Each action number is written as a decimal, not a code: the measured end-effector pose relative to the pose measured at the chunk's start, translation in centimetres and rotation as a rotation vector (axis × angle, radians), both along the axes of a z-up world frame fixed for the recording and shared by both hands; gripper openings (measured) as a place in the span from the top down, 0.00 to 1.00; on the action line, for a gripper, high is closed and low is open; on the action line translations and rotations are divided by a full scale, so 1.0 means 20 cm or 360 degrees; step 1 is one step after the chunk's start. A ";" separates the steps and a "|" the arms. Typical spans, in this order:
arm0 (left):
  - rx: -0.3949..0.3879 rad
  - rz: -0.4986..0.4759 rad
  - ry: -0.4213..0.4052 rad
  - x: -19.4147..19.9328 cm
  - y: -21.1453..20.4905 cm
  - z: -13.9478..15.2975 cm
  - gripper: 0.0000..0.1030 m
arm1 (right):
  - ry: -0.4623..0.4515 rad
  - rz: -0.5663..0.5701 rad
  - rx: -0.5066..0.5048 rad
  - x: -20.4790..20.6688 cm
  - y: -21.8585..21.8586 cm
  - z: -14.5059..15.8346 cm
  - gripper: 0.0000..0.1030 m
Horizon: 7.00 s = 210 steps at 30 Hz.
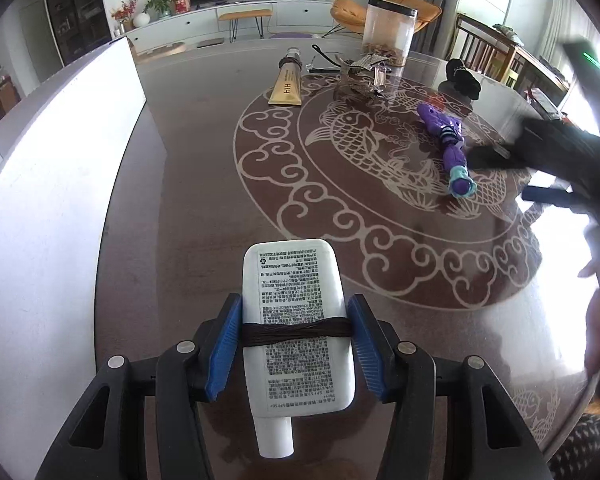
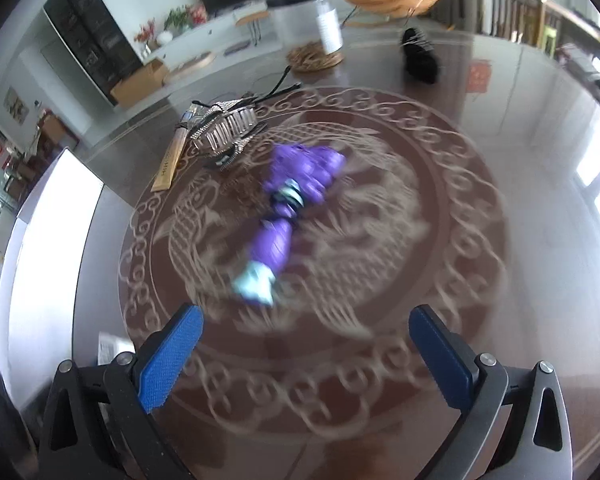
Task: Organize objects
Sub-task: 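Grasp the white bottle with the black band with the left tool, then grasp the purple butterfly toy with the right tool while the left tool holds the bottle, then carry the bottle and purple toy into the cardboard box, open both tools, then move both open tools back over the table, then grasp the gold HIH tube with the left tool, then grasp the rhinestone bow hair clip with the right tool while the left tool holds the tube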
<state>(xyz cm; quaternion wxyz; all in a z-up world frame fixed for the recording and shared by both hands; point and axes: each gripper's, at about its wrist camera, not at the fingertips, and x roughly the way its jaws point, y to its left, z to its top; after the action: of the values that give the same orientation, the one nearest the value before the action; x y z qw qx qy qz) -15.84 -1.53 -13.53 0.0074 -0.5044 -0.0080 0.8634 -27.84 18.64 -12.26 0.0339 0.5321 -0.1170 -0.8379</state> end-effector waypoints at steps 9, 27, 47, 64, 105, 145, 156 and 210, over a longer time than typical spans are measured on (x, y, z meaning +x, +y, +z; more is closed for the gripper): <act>-0.0012 -0.0038 0.0045 0.06 -0.03 0.00 0.48 | -0.0198 -0.0024 0.0239 -0.38 -0.16 -0.05 0.80; 0.0171 -0.0146 0.0150 0.25 -0.01 0.18 0.48 | -0.0017 0.0062 -0.0230 0.49 0.04 0.08 0.81; 0.0049 0.0162 0.0392 0.44 -0.80 0.78 0.48 | 0.0343 0.0693 -0.0348 0.66 -0.91 0.81 0.81; -0.0057 0.0475 0.0114 0.58 -1.32 0.47 0.46 | 0.0139 0.1053 -0.0308 0.67 -1.71 0.56 0.81; -0.0023 -0.0069 0.0081 -0.04 0.12 -0.05 0.00 | 0.0301 -0.0161 0.0532 0.67 -0.02 -0.06 0.09; -0.0032 -0.0036 -0.0200 -0.38 0.06 -0.07 0.00 | 0.0203 -0.0233 0.0423 0.65 0.02 -0.14 0.00; 0.0027 0.0047 -0.0156 -0.98 -0.14 0.01 0.00 | 0.0203 -0.0234 0.0423 0.65 0.03 -0.14 0.00; -0.0043 0.0129 0.0132 -0.17 -0.07 -0.06 0.00 | 0.0210 -0.0200 0.0417 0.63 0.01 -0.14 0.00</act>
<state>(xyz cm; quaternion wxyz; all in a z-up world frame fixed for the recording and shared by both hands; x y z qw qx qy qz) -19.32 -2.96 -14.66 -0.0340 -0.4675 -0.0166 0.8832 -15.16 18.83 -15.13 -0.0805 0.4674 -0.0373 -0.8796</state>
